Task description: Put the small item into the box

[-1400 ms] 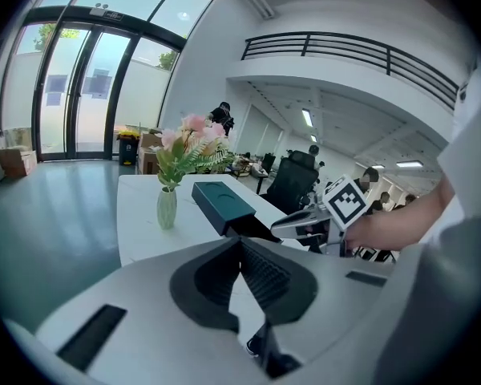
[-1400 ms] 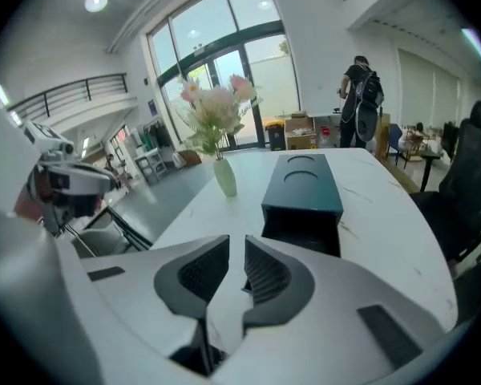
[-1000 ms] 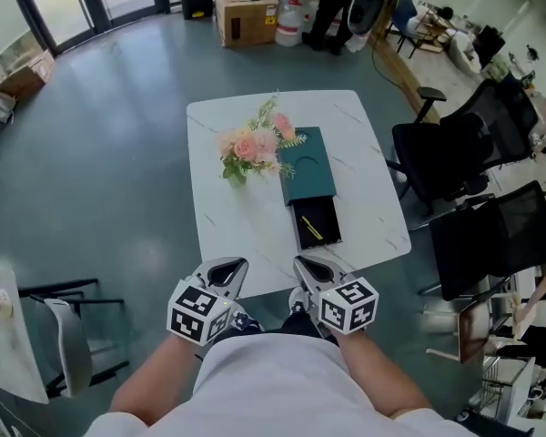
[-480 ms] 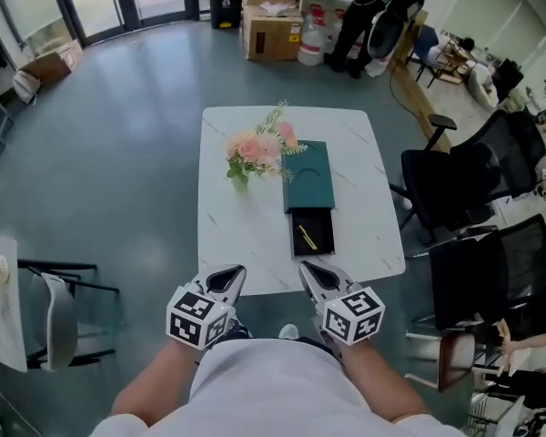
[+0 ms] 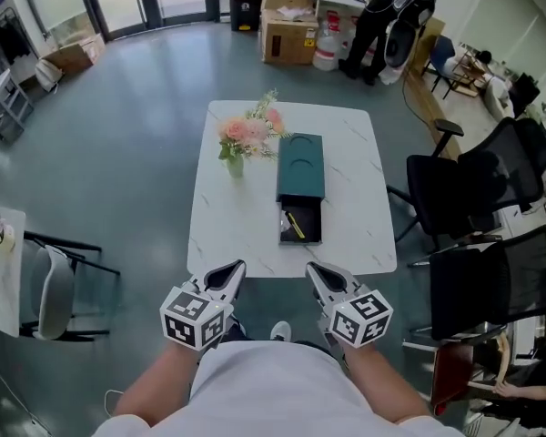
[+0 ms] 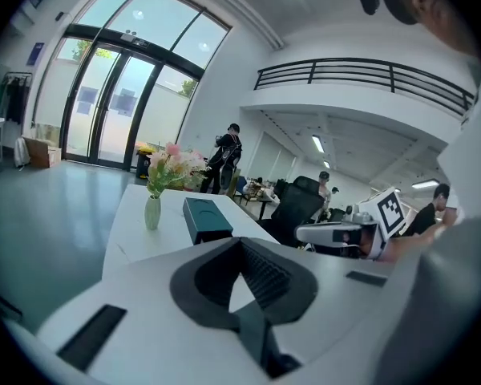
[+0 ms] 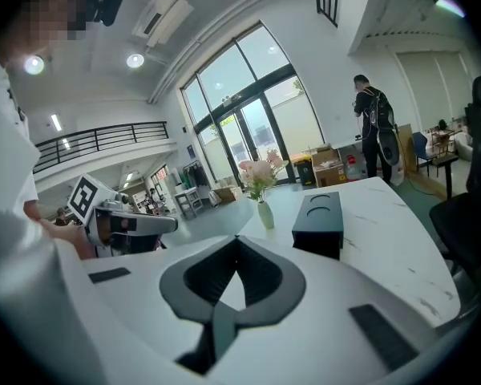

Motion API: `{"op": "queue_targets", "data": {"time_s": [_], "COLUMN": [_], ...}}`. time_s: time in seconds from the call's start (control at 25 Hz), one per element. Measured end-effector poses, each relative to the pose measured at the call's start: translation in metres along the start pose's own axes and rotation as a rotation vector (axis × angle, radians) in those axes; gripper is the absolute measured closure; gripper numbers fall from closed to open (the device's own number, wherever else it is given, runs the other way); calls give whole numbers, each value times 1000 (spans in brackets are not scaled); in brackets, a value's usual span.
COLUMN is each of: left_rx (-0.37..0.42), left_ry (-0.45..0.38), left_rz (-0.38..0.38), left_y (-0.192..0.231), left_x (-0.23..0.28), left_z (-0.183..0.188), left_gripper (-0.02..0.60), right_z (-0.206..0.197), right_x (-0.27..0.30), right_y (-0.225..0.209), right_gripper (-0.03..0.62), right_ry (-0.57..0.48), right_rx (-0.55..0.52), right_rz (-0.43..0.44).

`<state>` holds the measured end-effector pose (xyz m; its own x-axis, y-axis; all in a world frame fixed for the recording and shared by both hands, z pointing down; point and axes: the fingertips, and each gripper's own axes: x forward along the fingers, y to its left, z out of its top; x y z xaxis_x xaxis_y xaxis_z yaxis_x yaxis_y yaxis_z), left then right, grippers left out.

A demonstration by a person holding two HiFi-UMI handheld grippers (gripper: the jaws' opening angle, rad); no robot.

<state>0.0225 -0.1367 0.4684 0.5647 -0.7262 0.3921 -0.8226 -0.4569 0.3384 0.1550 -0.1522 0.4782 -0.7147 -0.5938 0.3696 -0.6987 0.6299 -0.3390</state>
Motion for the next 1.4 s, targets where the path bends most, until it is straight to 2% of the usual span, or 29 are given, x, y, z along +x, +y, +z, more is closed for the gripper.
{"op": "queue_targets", "data": {"time_s": [0.16,0.36,0.52,0.76,1.08,1.4], "left_rx": [27,7,27,47,82,108], "left_ry": [29,35,56,100,98,105], "left_rz": [49,77,65,28,-22,-52], "left_y": [-20,-32,-36,-16,10,17], "left_x": [-9,-17,-23,-26,-38,-47], "left_z": [-22,-35,-39,-36,-22,-25], "left_gripper": [569,569,569,569,569,569], "right_z": [-16,-28,-31,-29,-26,-30], "right_x": [-17,-26,-30,-13,4,5], "right_y": [1,2,10,25,44,53], "right_gripper": [579,579,579,579,579,579], "right_ry": [15,14,21,14,-1,-8], "right_rx": [-22,-14,-20,3,-1,5], "right_rz": [27,49,43,-7,-71,-115]}}
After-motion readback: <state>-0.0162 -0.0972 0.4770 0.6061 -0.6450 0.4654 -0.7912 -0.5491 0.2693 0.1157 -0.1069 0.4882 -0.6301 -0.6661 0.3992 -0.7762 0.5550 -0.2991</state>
